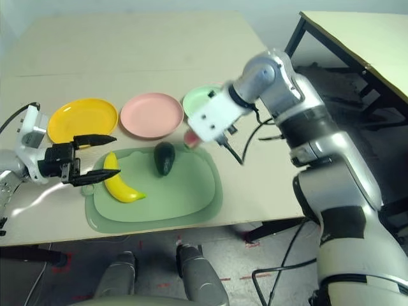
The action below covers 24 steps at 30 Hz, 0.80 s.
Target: Place the fruits into color-matched plates.
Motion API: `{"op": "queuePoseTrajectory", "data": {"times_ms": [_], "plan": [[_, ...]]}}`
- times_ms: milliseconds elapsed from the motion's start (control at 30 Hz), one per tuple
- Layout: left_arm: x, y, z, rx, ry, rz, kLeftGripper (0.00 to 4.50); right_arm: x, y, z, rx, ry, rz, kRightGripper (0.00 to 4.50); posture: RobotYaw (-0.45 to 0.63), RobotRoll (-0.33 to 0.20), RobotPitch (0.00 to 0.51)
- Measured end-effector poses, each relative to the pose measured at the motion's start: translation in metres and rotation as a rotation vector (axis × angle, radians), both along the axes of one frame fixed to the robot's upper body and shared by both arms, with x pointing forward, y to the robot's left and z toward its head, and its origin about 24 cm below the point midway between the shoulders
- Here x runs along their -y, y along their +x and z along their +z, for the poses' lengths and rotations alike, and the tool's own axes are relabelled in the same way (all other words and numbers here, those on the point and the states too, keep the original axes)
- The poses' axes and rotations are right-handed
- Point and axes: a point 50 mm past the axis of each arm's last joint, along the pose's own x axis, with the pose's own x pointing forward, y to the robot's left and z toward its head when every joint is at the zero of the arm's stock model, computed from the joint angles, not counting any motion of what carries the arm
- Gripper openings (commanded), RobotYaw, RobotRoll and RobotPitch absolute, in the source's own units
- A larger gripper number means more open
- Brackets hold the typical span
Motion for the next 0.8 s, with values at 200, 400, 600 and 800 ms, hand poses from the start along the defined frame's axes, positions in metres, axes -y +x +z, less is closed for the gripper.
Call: {"op": "queuePoseTrajectory", "data": {"times_ms": [200,400,600,800], "plan": [[-0.003,0.000,-0.002,0.007,0.033,0.118,4.50,-0.017,0.015,-0.021,-0.005,0.086,-0.048,1.72,-0.02,0.000,0.170],[-0.014,-0.001,0.001,0.018,0.086,0.157,4.50,-0.043,0.022,-0.024,0.075,0.166,-0.058,1.72,0.00,0.000,0.171],[-0.021,-0.002,-0.009,0.008,0.101,0.162,4.50,-0.049,0.027,-0.040,0.104,0.159,-0.098,1.72,0.00,0.000,0.176],[-0.022,-0.005,-0.013,0.013,0.105,0.142,4.50,-0.041,0.031,-0.052,0.113,0.124,-0.146,1.72,-0.01,0.000,0.180]]}}
